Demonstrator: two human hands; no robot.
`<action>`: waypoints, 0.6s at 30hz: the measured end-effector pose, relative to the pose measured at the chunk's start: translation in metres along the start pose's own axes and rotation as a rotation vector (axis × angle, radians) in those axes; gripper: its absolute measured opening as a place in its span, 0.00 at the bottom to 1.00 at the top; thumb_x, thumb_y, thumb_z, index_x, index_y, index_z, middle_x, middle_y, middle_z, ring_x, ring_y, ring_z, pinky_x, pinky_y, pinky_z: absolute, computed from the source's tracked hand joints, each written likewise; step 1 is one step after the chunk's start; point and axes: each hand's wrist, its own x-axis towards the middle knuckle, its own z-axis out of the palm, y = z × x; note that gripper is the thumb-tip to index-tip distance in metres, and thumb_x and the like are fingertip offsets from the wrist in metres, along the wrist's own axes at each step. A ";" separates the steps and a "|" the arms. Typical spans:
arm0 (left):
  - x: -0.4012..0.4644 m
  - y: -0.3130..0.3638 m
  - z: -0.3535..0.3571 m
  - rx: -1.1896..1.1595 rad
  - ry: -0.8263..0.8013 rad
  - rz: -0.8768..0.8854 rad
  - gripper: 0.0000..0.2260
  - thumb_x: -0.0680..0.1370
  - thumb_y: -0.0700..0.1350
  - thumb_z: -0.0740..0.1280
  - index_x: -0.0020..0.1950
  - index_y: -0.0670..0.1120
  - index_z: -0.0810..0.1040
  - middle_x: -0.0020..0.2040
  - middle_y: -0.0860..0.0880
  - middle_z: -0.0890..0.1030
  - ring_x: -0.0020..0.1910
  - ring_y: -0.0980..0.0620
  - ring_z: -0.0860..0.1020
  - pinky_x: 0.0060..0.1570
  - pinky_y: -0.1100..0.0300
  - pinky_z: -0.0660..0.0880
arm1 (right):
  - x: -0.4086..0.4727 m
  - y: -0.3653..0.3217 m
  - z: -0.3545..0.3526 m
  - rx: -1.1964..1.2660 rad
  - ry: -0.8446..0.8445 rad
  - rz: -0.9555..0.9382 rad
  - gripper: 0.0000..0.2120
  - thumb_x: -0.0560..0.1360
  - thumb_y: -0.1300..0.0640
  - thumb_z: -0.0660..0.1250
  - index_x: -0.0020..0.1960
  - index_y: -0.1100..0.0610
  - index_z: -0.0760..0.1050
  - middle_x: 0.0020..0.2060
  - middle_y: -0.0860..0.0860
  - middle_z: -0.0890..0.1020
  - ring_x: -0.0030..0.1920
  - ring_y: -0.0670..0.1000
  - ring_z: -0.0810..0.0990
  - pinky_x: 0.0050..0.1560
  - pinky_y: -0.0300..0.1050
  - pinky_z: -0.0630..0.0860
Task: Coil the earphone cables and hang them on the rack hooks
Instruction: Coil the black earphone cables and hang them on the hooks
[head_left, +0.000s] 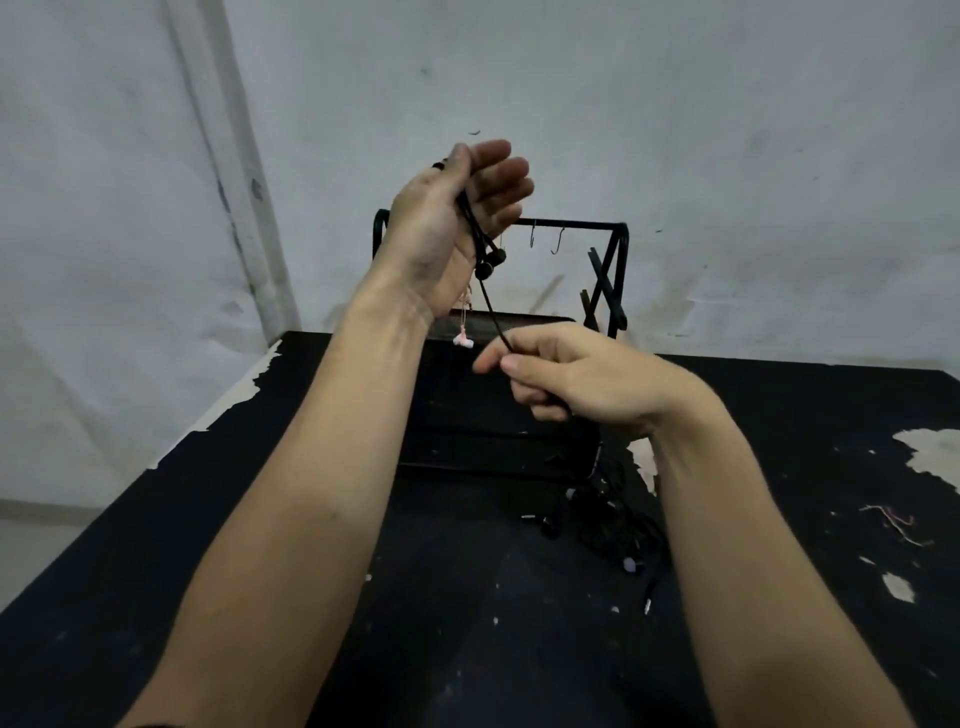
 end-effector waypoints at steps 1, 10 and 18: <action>0.001 -0.004 -0.001 0.067 0.008 0.005 0.16 0.86 0.46 0.52 0.53 0.41 0.77 0.41 0.47 0.85 0.45 0.49 0.84 0.43 0.61 0.79 | -0.007 -0.003 -0.002 -0.019 -0.029 0.025 0.11 0.85 0.61 0.54 0.60 0.63 0.74 0.30 0.50 0.65 0.28 0.46 0.63 0.29 0.36 0.65; -0.044 -0.029 -0.005 0.651 -0.402 -0.212 0.17 0.85 0.47 0.55 0.41 0.43 0.75 0.28 0.52 0.79 0.30 0.56 0.77 0.32 0.69 0.71 | -0.039 -0.036 -0.022 -0.338 0.220 -0.123 0.12 0.84 0.59 0.59 0.53 0.59 0.81 0.35 0.50 0.83 0.30 0.41 0.75 0.37 0.37 0.71; -0.051 -0.031 -0.031 0.441 -0.541 -0.335 0.17 0.82 0.53 0.56 0.44 0.41 0.74 0.28 0.51 0.67 0.26 0.54 0.65 0.28 0.65 0.62 | -0.026 -0.025 -0.031 -0.367 0.260 -0.178 0.10 0.82 0.58 0.62 0.47 0.53 0.81 0.43 0.47 0.86 0.45 0.49 0.84 0.51 0.43 0.77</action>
